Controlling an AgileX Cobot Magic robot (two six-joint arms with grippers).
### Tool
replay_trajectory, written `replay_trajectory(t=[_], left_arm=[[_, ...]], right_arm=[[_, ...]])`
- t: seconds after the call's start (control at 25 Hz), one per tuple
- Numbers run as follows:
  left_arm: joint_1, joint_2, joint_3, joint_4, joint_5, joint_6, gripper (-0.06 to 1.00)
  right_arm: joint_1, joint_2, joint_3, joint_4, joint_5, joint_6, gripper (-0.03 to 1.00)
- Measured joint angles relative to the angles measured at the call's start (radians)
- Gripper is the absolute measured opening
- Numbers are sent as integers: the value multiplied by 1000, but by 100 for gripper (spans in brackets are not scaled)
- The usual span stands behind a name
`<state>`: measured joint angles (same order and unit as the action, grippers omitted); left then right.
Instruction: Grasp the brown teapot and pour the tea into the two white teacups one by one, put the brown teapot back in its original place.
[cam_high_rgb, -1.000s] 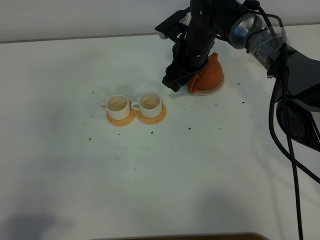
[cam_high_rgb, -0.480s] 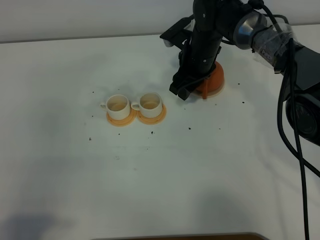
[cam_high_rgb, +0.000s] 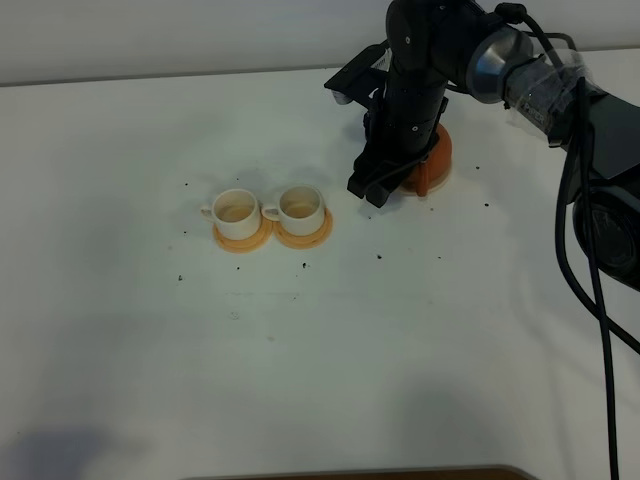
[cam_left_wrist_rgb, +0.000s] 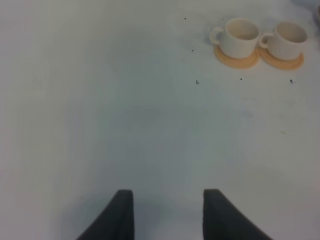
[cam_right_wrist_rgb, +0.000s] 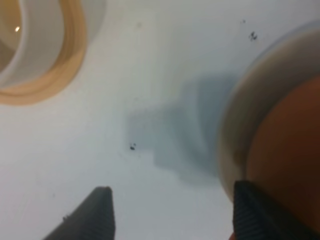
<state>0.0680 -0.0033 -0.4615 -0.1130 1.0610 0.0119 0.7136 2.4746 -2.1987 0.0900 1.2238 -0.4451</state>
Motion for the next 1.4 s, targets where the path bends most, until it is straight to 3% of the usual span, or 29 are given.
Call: replay_trajectory(t=[1.04,1.2,1.4], left_arm=[[0,0,0,0,0,-1,37],[0,0,0,0,0,-1,37],[0,0,0,0,0,-1,37]], right_arm=[[-3,-54,155,-14,-3,9,54],[10,-112,156,-21,-5,54,54],[16,-209,156,-84,-5,193,52]])
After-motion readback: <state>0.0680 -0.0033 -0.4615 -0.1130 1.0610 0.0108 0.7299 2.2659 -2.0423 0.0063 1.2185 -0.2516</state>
